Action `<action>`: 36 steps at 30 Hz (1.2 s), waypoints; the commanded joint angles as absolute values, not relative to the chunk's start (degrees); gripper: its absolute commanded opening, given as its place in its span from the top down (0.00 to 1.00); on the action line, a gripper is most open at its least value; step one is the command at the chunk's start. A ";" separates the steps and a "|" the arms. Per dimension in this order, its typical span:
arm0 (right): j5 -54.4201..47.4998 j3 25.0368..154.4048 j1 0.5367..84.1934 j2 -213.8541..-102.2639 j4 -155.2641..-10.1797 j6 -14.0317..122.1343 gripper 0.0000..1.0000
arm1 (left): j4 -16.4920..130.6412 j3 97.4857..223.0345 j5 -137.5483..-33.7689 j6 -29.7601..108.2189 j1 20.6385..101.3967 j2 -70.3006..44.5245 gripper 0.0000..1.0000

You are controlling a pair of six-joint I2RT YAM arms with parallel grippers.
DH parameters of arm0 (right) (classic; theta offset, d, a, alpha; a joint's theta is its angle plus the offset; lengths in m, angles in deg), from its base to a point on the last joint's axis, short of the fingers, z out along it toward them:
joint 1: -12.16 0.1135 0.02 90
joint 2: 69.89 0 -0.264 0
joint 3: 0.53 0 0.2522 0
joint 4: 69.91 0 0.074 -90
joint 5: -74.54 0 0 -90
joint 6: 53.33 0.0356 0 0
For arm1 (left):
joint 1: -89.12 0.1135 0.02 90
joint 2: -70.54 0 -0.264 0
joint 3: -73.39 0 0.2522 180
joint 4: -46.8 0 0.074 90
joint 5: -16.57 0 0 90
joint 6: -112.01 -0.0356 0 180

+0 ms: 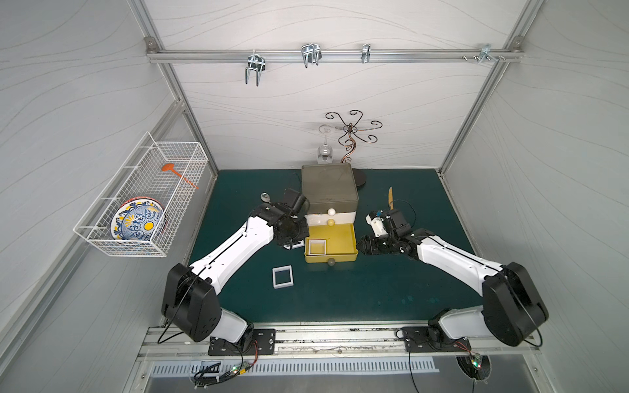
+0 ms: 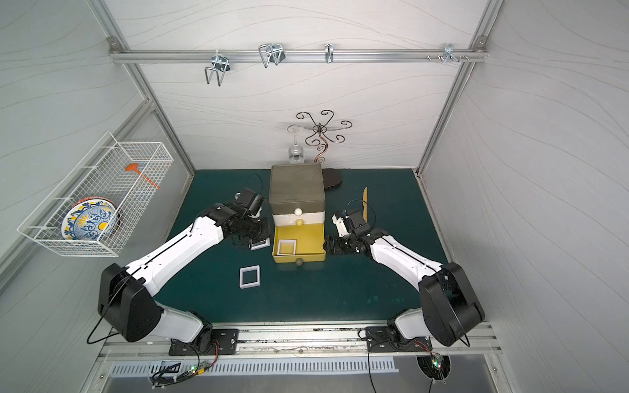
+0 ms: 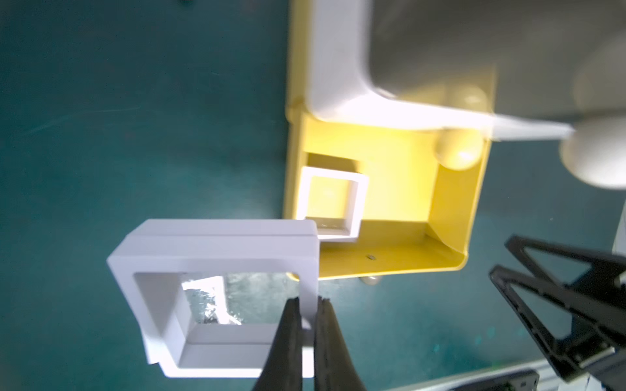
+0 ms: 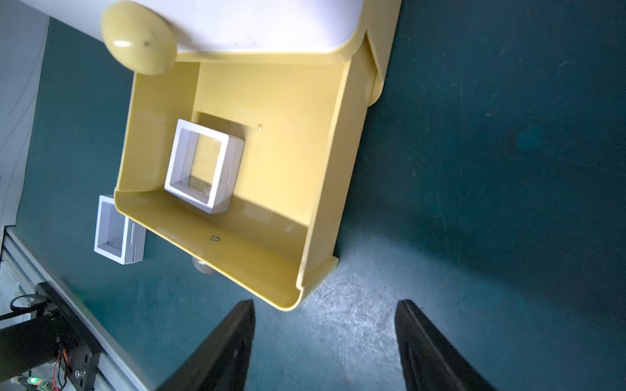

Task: Place the brooch boxes into the drawer by color
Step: Place the brooch box in the drawer.

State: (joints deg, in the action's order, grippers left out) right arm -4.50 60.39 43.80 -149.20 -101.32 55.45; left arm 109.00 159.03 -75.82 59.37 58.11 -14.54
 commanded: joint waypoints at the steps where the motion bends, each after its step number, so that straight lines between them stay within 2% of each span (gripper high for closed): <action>1: -5.22 60.19 43.22 -147.10 -102.87 56.63 0.29 | 106.28 161.57 -76.66 60.36 54.57 -18.00 1.00; 6: -5.86 60.22 43.04 -146.00 -103.90 56.54 0.30 | 102.83 164.39 -76.90 60.27 51.07 -23.77 1.00; 18: -7.09 59.65 42.79 -144.67 -105.12 56.09 0.30 | 100.57 166.65 -77.53 58.68 50.80 -30.67 1.00; 36: -6.68 58.85 42.78 -144.66 -104.77 56.30 0.30 | 100.46 169.19 -73.50 56.90 50.80 -30.43 1.00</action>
